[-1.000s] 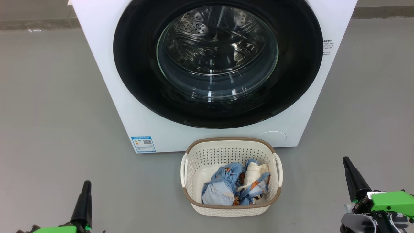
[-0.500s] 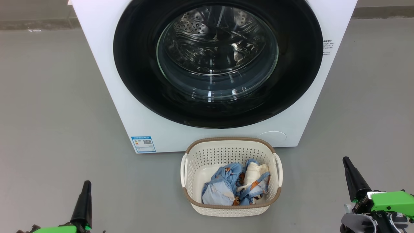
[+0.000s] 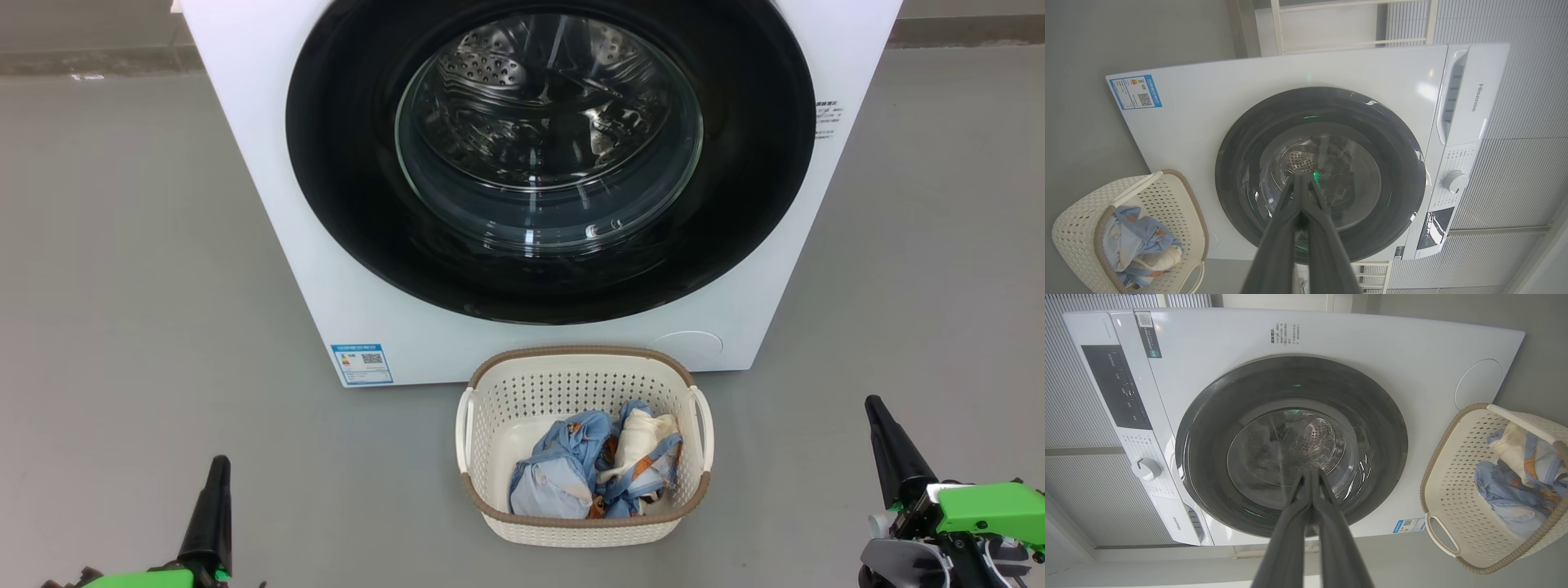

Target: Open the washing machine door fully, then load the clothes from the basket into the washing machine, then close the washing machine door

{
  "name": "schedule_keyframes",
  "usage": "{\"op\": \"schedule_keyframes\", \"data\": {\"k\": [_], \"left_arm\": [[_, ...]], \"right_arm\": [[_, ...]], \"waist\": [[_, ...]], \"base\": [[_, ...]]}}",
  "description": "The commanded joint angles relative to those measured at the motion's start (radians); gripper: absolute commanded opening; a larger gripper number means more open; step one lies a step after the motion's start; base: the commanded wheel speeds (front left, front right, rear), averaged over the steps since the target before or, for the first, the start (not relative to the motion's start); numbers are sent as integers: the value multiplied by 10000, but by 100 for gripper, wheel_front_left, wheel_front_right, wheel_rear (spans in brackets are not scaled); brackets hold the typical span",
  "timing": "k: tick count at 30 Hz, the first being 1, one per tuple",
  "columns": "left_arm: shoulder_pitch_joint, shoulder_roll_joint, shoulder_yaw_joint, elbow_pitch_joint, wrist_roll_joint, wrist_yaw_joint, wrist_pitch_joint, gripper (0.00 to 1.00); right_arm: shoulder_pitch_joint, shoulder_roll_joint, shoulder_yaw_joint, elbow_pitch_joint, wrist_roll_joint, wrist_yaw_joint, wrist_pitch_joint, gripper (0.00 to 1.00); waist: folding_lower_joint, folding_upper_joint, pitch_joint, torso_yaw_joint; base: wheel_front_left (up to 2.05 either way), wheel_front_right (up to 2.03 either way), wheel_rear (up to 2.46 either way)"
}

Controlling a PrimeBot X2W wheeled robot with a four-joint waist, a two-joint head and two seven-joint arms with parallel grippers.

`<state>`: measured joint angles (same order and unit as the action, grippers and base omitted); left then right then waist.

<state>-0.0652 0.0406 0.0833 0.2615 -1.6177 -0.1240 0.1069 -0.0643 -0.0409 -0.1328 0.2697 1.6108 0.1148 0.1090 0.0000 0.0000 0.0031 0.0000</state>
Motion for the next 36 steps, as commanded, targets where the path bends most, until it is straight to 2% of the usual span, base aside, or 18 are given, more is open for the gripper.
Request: {"op": "schedule_keyframes", "data": {"k": [1, 5, 6, 12, 16, 21, 28, 36], "left_arm": [[-427, 97, 302, -166, 88, -67, 61, 0], [-427, 97, 302, -166, 88, -67, 61, 0], [11, -4, -8, 30, -2, 2, -2, 100], [287, -130, -78, 347, 12, 12, -71, 100], [300, -120, -145, 269, 68, 9, -189, 100], [330, -85, -227, 182, 233, 6, -339, 100], [334, -30, -301, 73, 639, 2, -516, 100], [330, 48, -381, -11, 1577, -3, -751, 100]], "right_arm": [[-436, -93, 193, -250, -19, 159, 40, 0], [-436, -93, 193, -250, -19, 159, 40, 0], [10, 6, 4, 34, 0, -2, -2, 100], [322, 160, 44, 424, 4, -12, -39, 100], [325, 150, 86, 374, -21, -6, -123, 100], [337, 111, 179, 313, -136, 1, -277, 100], [297, -21, 376, 257, -434, 9, -501, 100], [207, -161, 494, 168, -1122, 20, -753, 100]], "waist": [[0, 0, 0, 0], [0, 0, 0, 0], [0, 0, 0, 0], [1, 0, 19, 2], [22, 0, -7, 16], [2, 0, 3, 29], [0, 0, -1, 42], [0, 0, -8, 62]], "base": [[0, 0, 0], [0, 0, 0], [0, 0, 0], [0, 0, 0], [0, 0, 0], [0, 0, 0], [0, 0, 0], [0, 0, 0]]}}
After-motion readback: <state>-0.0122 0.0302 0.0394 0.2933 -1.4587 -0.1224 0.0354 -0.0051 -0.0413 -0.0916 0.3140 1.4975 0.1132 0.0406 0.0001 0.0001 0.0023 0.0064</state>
